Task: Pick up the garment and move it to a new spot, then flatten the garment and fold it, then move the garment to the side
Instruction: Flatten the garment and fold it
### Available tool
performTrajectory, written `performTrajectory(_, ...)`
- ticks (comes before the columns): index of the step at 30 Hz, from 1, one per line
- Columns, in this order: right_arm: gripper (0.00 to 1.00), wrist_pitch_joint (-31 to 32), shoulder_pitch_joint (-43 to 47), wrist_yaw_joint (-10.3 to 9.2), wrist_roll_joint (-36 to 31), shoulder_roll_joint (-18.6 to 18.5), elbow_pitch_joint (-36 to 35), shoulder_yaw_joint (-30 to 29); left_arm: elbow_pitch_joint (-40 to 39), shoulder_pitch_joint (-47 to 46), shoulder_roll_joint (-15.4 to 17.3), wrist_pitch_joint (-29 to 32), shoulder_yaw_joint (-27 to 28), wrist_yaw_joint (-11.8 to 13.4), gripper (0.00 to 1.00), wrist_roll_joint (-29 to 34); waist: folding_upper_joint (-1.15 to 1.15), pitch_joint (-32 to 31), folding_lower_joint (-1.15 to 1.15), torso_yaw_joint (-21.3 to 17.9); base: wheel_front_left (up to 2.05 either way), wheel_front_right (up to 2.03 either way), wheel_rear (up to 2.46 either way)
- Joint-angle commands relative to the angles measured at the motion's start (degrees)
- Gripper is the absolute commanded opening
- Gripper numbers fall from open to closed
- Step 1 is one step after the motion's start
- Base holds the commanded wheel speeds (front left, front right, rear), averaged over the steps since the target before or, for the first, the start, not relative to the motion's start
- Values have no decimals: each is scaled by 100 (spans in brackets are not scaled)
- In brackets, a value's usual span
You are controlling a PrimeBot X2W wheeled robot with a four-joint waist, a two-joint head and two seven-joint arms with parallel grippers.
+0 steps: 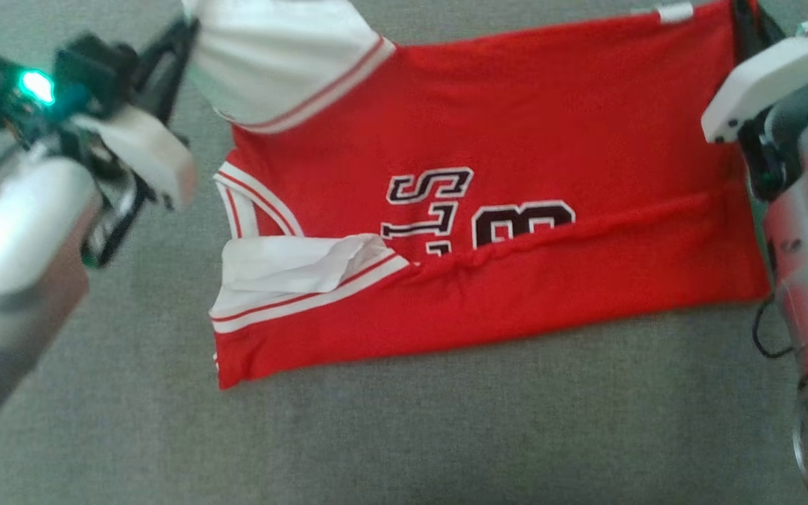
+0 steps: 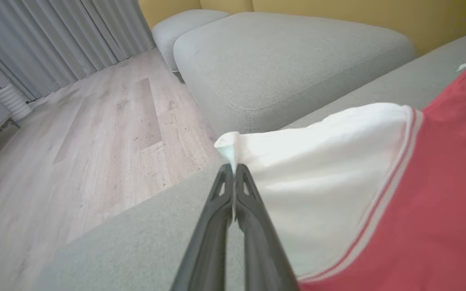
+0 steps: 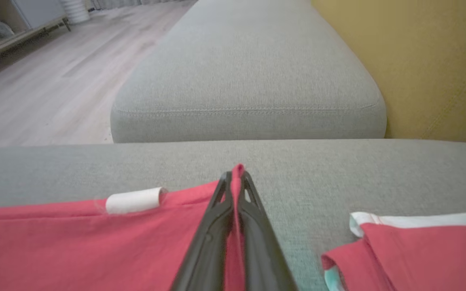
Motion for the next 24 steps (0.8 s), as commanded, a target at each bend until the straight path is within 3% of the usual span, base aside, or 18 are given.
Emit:
performTrajectory(1, 0, -132, -243, -5, 202, 32, -252, 202, 145, -539, 182, -53, 357, -48, 0, 48, 0, 79, 0, -68, 0, 0, 0)
performTrajectory(6, 0, -367, -461, -5, 601, -30, -247, 435, 977, -1165, -65, -243, 422, -175, 0, 157, 0, 156, 0, -183, 0, 0, 0)
performTrajectory(15, 0, -804, -673, -5, 1018, -80, -152, 832, 2096, -1791, -510, -848, 457, -80, 0, 373, 0, 202, 0, -224, 0, 0, 0)
performTrajectory(24, 0, -824, -261, -5, 1663, -465, -120, 1480, 2411, -1356, -755, -1102, 323, -533, 0, 268, 0, -44, 0, -61, 0, 0, 0)
